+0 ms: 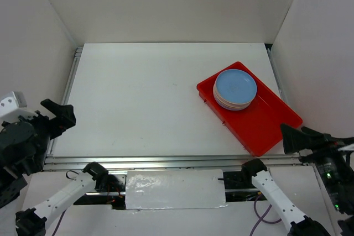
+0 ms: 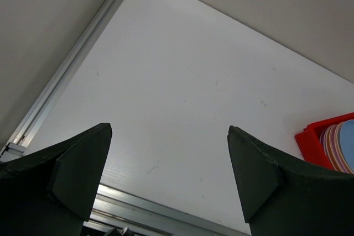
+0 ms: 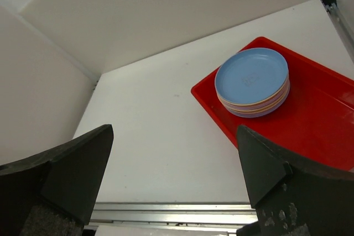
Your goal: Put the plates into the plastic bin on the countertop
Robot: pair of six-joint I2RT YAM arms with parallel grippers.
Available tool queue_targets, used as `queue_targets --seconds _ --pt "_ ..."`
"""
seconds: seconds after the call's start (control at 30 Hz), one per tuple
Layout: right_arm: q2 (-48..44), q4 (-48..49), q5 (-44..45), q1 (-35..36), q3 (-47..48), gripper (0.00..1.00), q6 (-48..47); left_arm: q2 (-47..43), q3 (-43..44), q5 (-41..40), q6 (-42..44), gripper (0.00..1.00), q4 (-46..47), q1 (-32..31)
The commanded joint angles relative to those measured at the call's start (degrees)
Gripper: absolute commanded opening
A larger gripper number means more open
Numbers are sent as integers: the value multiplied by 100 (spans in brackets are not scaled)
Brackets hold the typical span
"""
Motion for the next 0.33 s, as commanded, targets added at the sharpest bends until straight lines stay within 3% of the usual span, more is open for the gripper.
queue_targets --seconds 0.0,0.1,0.3 --pt "-265 -720 -224 86 204 100 -216 -479 -483 133 -100 99 -131 16" --pt "-441 -755 -66 112 -50 100 -172 -867 -836 397 -117 99 -33 7" --pt "-521 -597 128 165 -411 100 -154 -824 -881 424 -126 99 -244 7"
